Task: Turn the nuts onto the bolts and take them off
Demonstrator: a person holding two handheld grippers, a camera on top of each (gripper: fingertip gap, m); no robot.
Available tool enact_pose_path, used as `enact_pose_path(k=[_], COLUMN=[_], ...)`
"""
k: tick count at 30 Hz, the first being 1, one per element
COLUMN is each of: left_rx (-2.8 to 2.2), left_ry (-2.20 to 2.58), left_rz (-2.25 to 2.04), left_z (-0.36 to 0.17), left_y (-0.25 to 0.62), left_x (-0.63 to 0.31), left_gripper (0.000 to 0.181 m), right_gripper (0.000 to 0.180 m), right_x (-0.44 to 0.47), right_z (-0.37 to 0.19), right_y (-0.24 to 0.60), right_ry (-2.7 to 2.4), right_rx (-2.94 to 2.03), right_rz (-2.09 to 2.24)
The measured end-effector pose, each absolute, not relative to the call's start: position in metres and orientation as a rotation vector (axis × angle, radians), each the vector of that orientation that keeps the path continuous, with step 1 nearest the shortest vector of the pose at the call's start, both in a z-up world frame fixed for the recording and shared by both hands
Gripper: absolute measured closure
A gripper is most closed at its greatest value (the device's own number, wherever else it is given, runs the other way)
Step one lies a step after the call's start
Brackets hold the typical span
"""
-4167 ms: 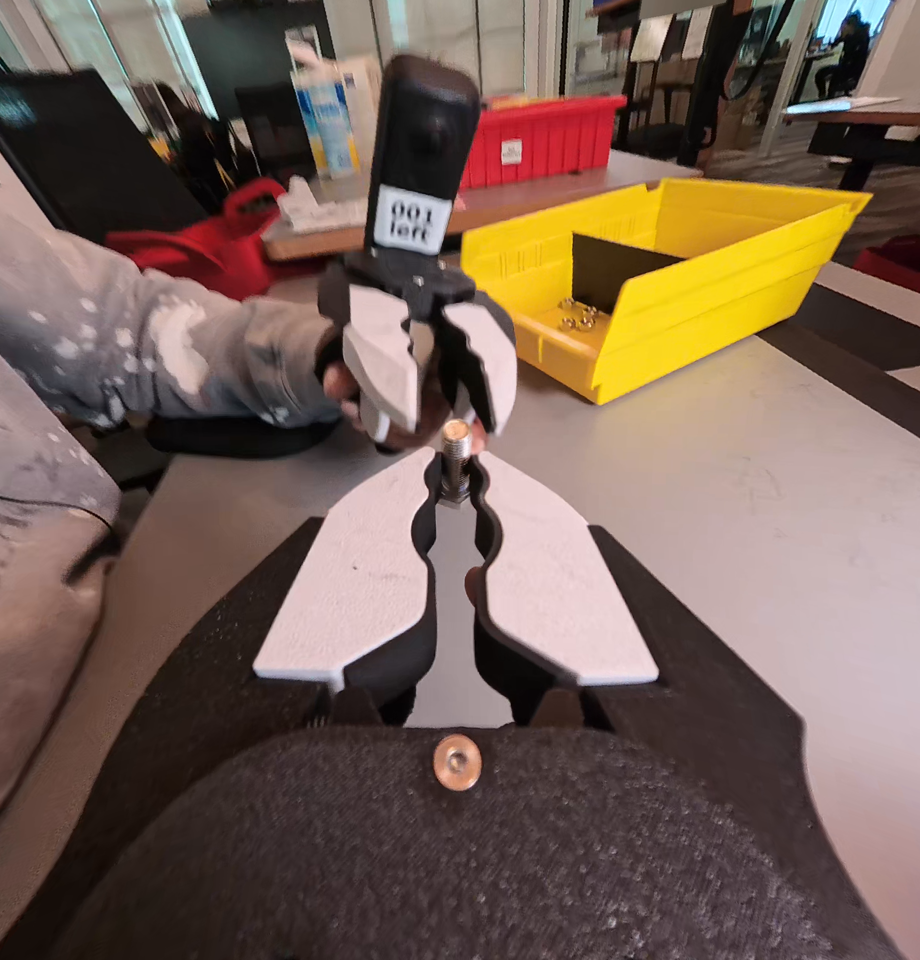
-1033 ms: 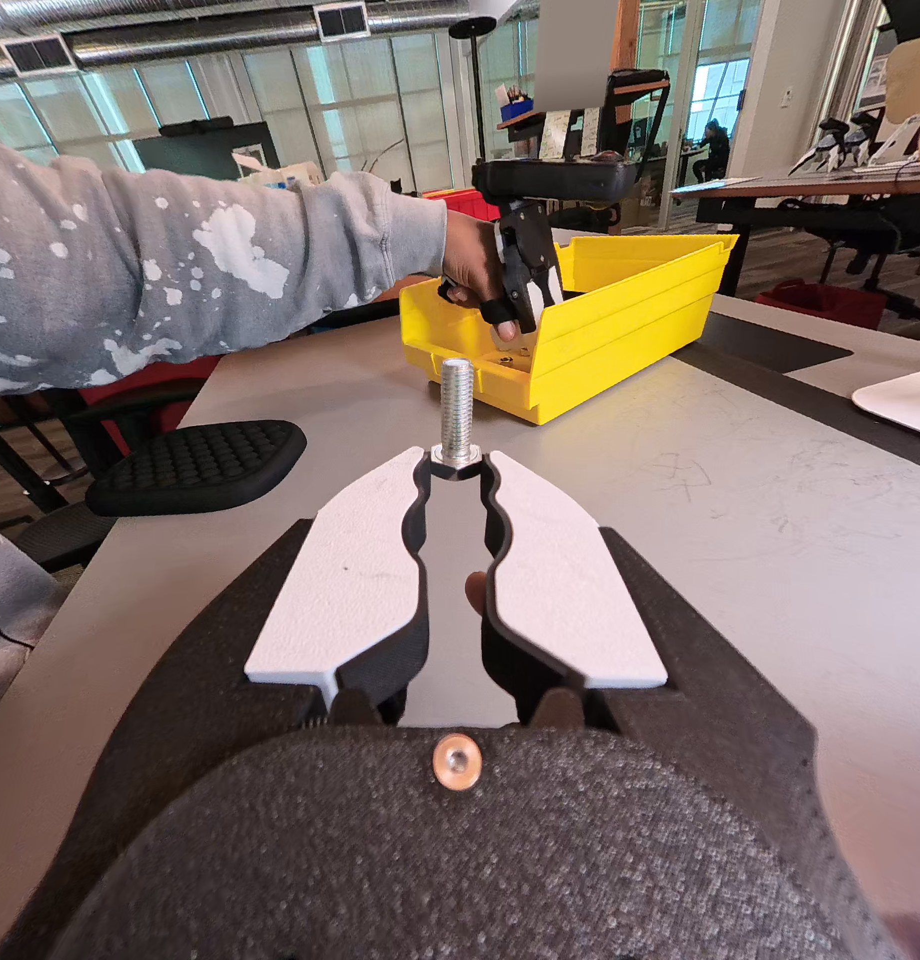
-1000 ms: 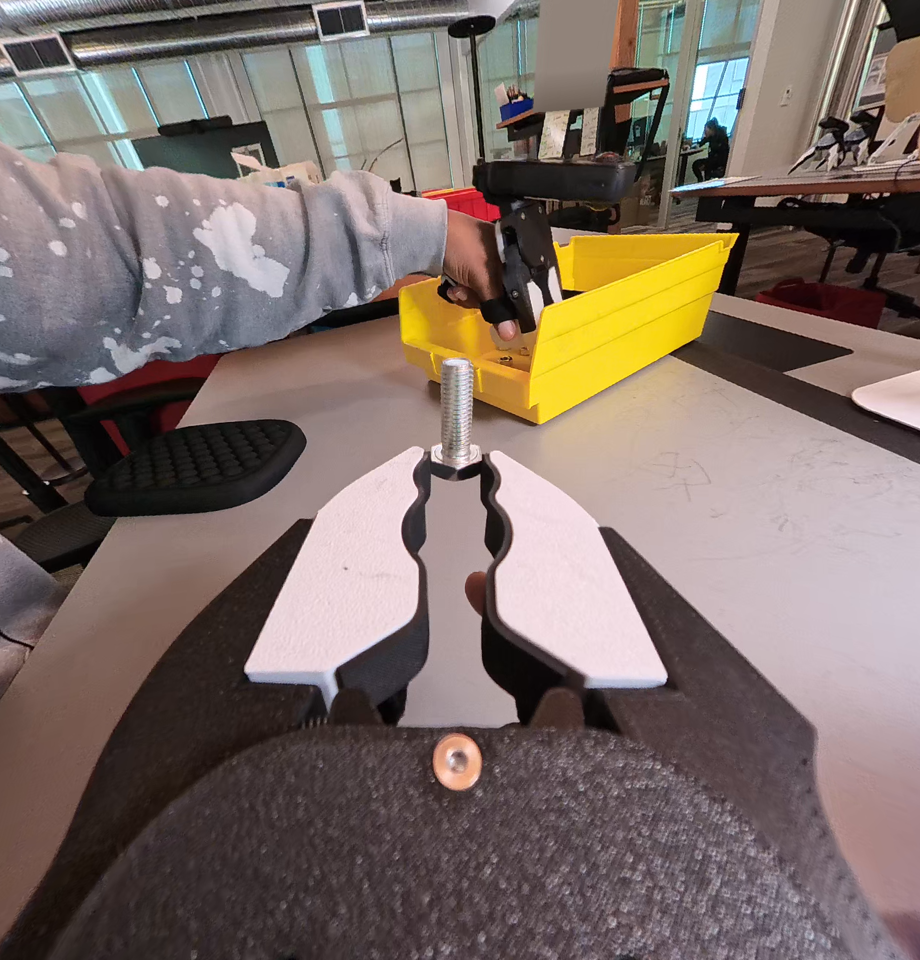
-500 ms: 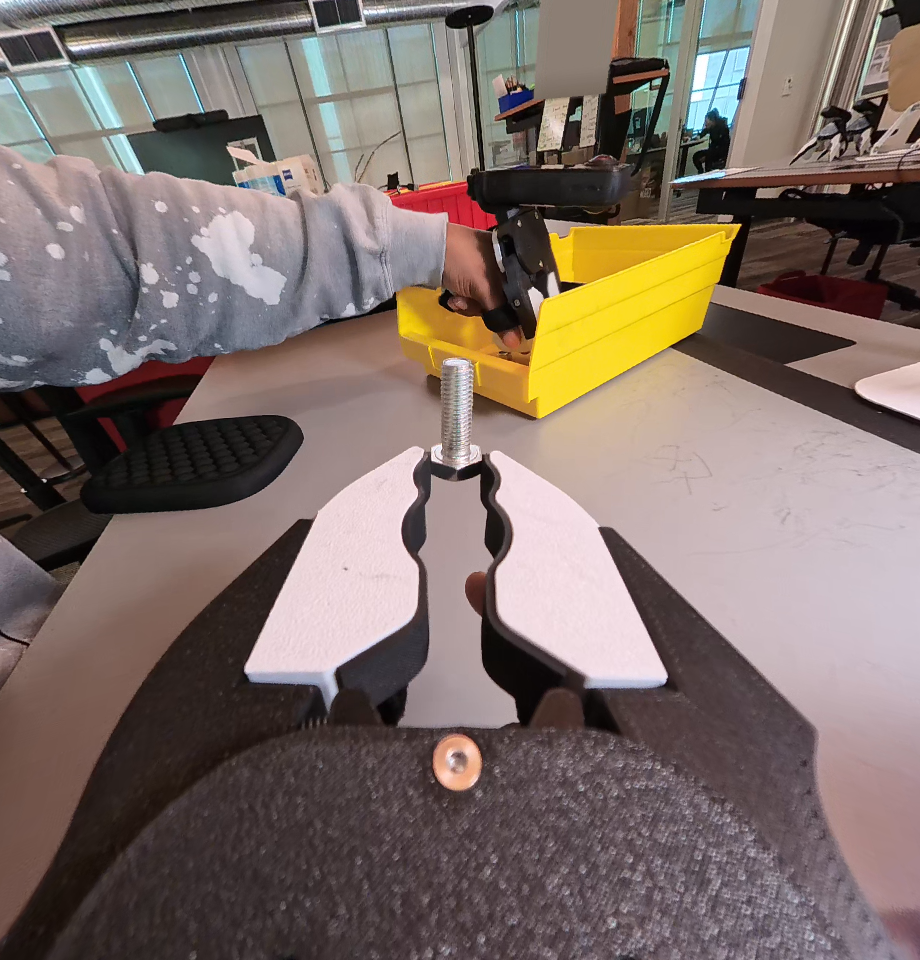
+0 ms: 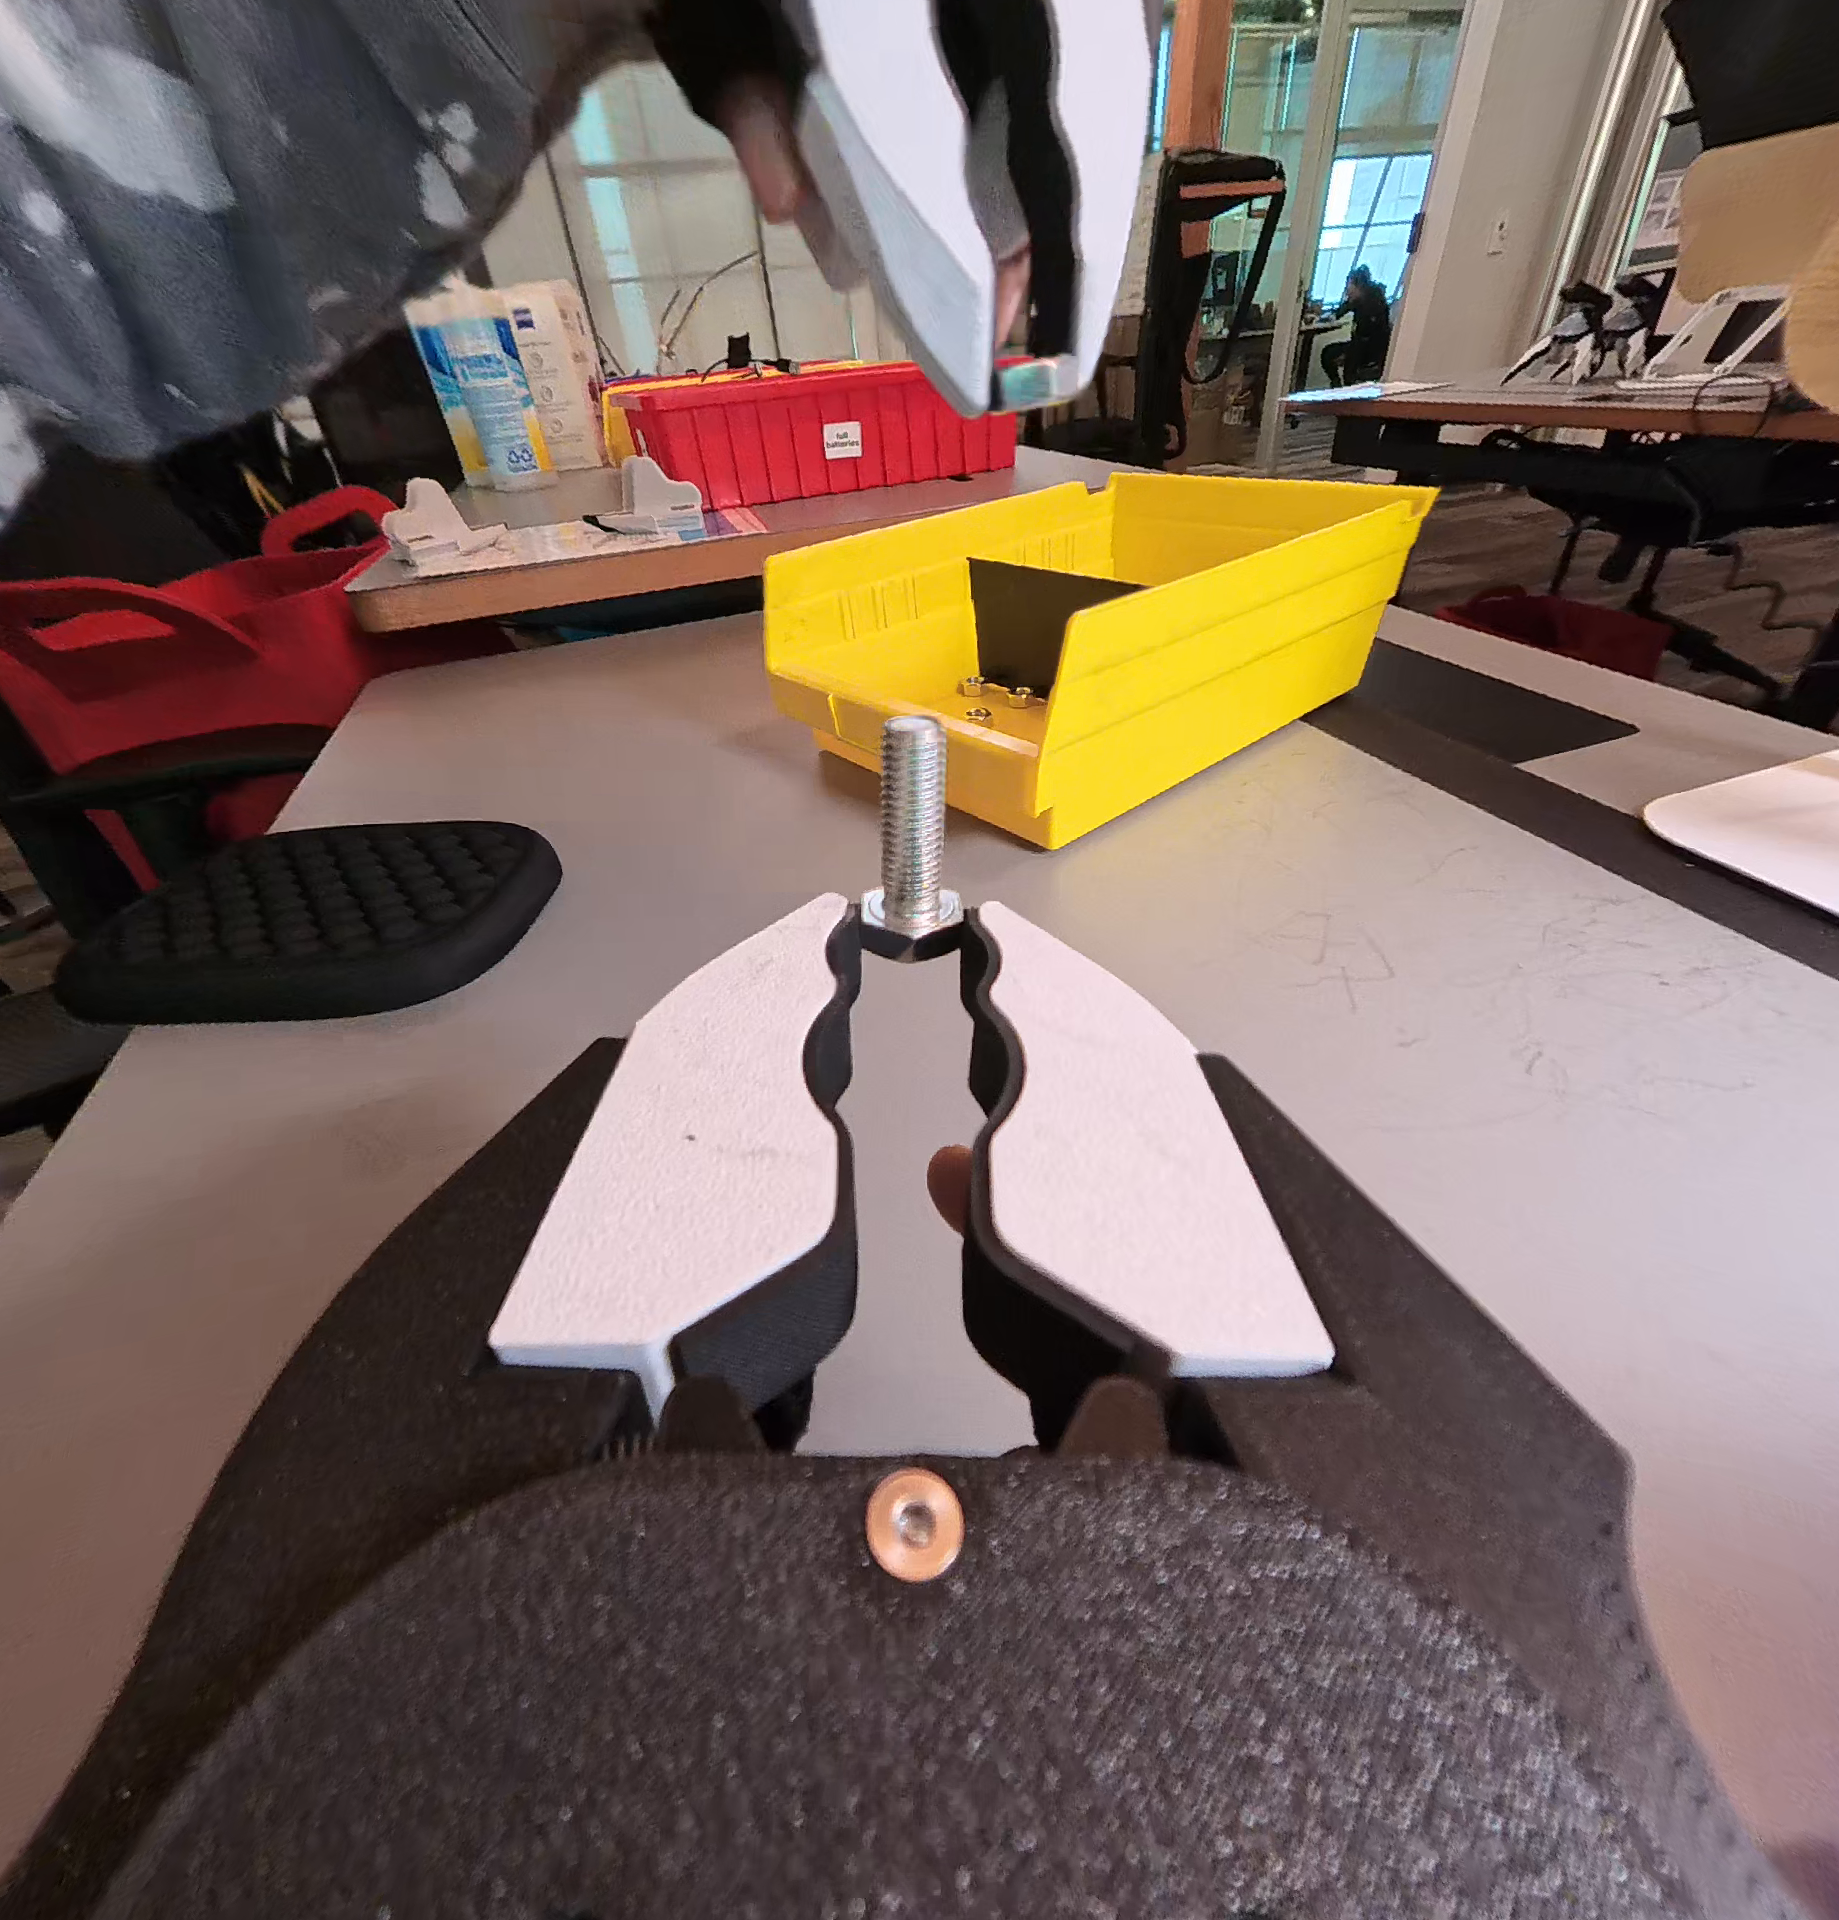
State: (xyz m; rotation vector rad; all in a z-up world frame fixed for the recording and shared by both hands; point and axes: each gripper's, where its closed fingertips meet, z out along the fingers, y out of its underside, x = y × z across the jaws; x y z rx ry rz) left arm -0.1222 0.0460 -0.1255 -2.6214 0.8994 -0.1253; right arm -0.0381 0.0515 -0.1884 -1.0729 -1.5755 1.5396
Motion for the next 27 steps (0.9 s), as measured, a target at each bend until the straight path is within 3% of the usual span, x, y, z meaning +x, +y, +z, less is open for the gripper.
enact_pose_path(k=[1,8,27], left_rx=[-2.612,-2.565,-2.58], left_ry=[0.963,1.182,1.156], left_rz=[-0.152,-0.236,-0.276], left_z=[-0.123,-0.136,-0.147], left_y=[0.046,0.047,0.044], left_x=[-0.103,-0.028,-0.022], left_gripper=[0.162,0.162,0.162], right_gripper=[0.162,0.162,0.162], right_x=[-0.038,-0.035,-0.035], right_z=[-0.187,-0.18,-0.178], right_y=[0.05,0.046,0.041], right_ry=[-1.571,-1.56,-1.556], right_rx=[-1.066,-1.028,-0.982], right_rz=[1.528,1.487,1.472])
